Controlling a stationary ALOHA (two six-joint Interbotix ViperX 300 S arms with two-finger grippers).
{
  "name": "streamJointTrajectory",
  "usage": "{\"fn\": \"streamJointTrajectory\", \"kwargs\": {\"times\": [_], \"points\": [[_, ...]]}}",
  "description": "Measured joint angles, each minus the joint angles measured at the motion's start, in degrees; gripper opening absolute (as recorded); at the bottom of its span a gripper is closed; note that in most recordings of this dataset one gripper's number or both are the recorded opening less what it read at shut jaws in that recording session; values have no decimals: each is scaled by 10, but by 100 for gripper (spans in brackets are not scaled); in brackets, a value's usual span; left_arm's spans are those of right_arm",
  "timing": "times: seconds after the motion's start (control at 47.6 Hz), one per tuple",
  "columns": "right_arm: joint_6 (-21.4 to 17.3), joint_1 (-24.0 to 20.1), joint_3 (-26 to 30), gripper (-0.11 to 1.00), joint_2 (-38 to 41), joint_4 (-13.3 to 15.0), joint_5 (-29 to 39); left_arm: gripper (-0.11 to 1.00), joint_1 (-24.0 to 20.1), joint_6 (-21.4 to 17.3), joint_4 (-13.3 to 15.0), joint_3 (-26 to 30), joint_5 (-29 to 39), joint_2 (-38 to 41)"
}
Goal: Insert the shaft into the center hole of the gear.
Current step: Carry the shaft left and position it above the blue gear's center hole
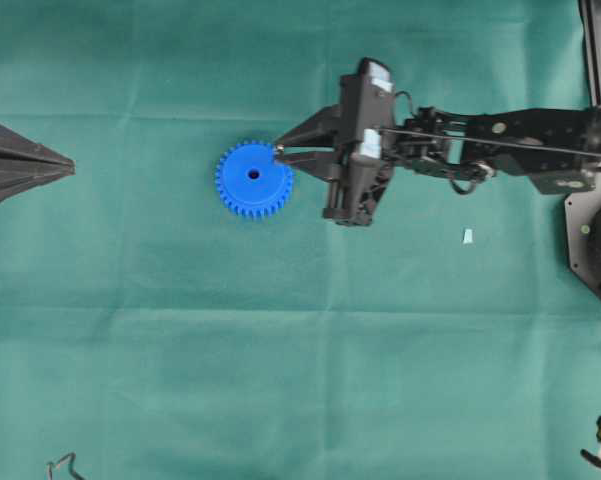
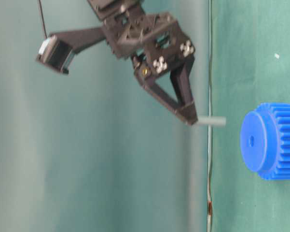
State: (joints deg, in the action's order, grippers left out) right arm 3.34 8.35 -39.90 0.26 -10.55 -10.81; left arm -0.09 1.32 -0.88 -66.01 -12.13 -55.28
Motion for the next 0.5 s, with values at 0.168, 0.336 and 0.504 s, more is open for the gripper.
{"fn": "streamJointTrajectory", "kwargs": {"times": [0.168,0.336,0.504], "points": [[0,0,17,20,9,0,1,0,1,0,0,0,0,0],[-3,-1,17,20,10,0,0,0,1,0,0,1,0,0],[-4,-1,18,20,27,0,-4,0,0,0,0,0,0,0]]}}
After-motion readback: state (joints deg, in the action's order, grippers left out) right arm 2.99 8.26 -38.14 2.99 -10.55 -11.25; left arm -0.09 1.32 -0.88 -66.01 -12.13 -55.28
